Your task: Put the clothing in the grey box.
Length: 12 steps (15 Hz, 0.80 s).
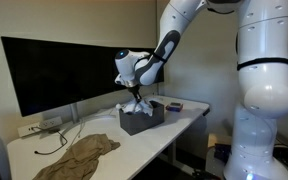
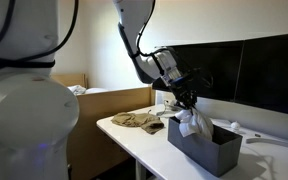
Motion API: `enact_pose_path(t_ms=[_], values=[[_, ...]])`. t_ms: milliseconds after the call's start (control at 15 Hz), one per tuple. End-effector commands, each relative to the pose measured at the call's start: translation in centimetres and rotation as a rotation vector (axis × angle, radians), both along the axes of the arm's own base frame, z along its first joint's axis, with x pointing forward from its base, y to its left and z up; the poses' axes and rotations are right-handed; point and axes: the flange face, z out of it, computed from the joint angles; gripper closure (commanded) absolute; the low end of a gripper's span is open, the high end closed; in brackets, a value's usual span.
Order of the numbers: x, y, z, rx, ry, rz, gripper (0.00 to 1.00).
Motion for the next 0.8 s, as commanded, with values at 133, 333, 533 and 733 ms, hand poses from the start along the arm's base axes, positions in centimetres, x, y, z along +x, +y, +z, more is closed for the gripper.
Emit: enact_pose_path(t_ms=[133, 333, 533, 733], values=[[-0.4, -3.1, -5.2, -0.030, 0.115, -0.057, 0.93], [-0.7, -3.7, -7.1, -0.039, 0.147, -0.065, 0.94], [-1.0, -3.4, -7.3, -0.034, 0.157, -0.050, 0.94], [-1.1, -3.0, -6.8, -0.034, 0.155, -0.032, 0.57]])
